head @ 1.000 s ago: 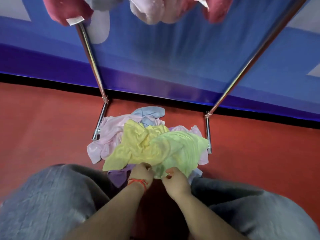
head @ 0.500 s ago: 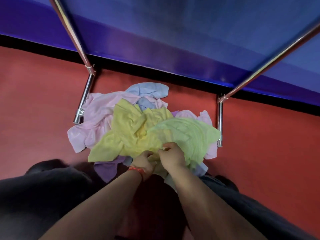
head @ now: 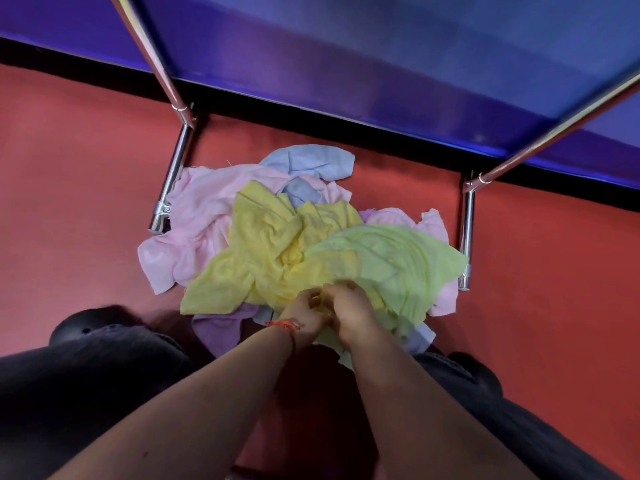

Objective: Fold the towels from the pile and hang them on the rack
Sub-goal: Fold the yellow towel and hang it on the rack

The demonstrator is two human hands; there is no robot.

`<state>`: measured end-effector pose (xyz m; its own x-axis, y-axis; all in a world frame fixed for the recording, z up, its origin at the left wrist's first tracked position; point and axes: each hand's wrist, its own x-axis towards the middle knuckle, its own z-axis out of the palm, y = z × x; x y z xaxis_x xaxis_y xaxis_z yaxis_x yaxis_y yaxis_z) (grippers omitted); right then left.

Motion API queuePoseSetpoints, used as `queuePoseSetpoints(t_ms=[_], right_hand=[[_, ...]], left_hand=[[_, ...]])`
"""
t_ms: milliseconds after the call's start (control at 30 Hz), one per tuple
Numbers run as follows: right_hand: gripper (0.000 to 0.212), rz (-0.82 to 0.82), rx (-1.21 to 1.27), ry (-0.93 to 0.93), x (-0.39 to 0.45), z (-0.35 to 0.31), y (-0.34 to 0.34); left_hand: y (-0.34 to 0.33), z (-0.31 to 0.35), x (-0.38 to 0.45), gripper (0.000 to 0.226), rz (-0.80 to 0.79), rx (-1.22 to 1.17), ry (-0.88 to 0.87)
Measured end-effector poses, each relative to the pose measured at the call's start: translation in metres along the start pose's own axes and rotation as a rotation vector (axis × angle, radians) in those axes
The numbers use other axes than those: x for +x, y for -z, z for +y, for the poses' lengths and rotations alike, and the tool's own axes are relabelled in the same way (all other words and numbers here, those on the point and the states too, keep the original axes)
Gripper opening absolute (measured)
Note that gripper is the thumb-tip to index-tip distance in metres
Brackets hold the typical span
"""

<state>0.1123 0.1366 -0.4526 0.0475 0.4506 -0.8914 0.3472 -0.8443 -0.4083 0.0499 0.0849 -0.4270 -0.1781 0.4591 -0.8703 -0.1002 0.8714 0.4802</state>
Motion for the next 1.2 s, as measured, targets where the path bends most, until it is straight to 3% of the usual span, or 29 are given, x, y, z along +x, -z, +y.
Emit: queuePoseSetpoints(t_ms=[100,200,233,300,400,500,600,700,767,1000,1133,1200], right_hand=[[0.076,-0.044,-0.023,-0.019,0.007,0.009,-0.004],[0.021,-0.112,-0.041,-0.034,-0.014,-0.004,0.003],[0.016,-0.127,-0.029,-0.034,-0.017,-0.007,0.005],[0.017,-0.153,-0.013,-0.019,-0.022,-0.011,0.007],[0.009,-0.199,-0.01,0.017,-0.042,-0.018,0.01],[0.005,-0.216,-0.017,0.069,-0.066,-0.026,0.016],[0.013,-0.19,-0.087,0.231,-0.098,-0.045,0.024],[0.01,-0.154,-0.216,0.441,-0.135,-0.064,0.028],[0.025,-0.129,-0.298,0.558,-0.162,-0.072,0.033],[0.015,-0.025,-0.406,0.84,-0.249,-0.067,0.072],[0.011,-0.073,-0.292,0.862,-0.29,-0.039,0.091],[0.021,-0.106,-0.306,0.892,-0.307,-0.022,0.098]], left_hand=[[0.002,0.002,-0.001,0.06,0.021,0.01,-0.009],[0.006,0.005,-0.002,0.058,0.071,-0.023,-0.007],[0.007,0.007,-0.004,0.063,0.083,-0.045,-0.009],[0.011,0.011,-0.01,0.059,0.122,-0.071,-0.032],[0.016,0.017,-0.023,0.036,0.213,-0.104,-0.093],[0.018,0.027,-0.046,0.04,0.223,-0.159,-0.142],[0.018,0.038,-0.072,0.053,0.22,-0.205,-0.22],[0.024,0.048,-0.094,0.047,0.233,-0.205,-0.302],[0.03,0.055,-0.115,0.039,0.228,-0.148,-0.349],[0.038,0.075,-0.211,0.057,0.117,0.114,-0.565],[0.036,0.061,-0.282,0.04,-0.053,0.087,-0.734],[0.037,0.045,-0.301,0.05,-0.073,0.086,-0.746]])
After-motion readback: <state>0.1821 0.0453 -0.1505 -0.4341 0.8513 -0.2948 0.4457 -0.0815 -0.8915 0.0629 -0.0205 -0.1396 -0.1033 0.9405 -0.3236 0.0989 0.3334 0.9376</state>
